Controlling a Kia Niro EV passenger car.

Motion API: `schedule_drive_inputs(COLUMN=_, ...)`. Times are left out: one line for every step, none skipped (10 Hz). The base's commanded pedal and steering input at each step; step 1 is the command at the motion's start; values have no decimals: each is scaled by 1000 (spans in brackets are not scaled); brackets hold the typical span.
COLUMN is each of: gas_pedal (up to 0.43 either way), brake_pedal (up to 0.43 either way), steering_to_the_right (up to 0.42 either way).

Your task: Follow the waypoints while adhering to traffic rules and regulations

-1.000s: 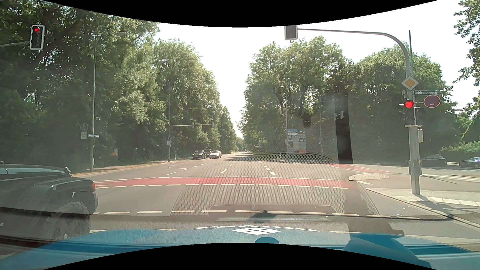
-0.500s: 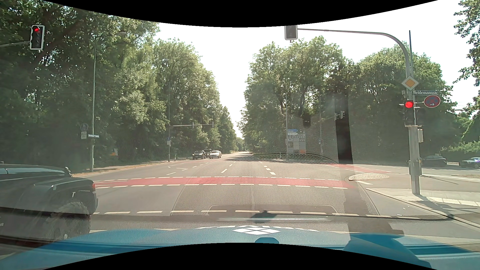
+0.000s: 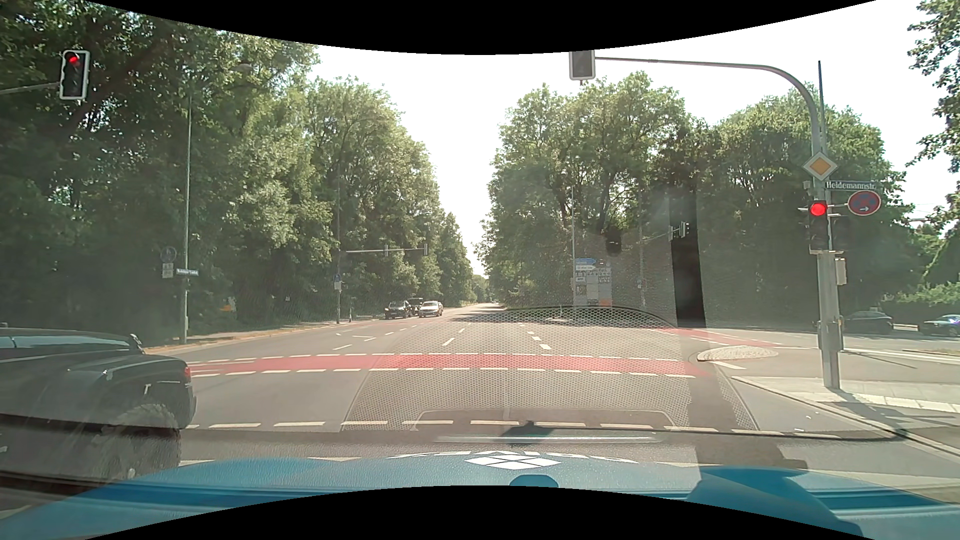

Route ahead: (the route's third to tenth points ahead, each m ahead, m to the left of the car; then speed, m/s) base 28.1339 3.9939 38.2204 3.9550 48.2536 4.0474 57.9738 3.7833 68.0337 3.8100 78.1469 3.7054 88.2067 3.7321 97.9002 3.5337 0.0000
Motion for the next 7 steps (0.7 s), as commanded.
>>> schedule_drive_inputs(gas_pedal=0, brake_pedal=220, steering_to_the_right=-5)
schedule_drive_inputs(gas_pedal=0, brake_pedal=220, steering_to_the_right=-5)
schedule_drive_inputs(gas_pedal=0, brake_pedal=220, steering_to_the_right=-5)
schedule_drive_inputs(gas_pedal=0, brake_pedal=220, steering_to_the_right=-5)
schedule_drive_inputs(gas_pedal=0, brake_pedal=226, steering_to_the_right=-5)
schedule_drive_inputs(gas_pedal=0, brake_pedal=220, steering_to_the_right=-5)
schedule_drive_inputs(gas_pedal=0, brake_pedal=220, steering_to_the_right=-5)
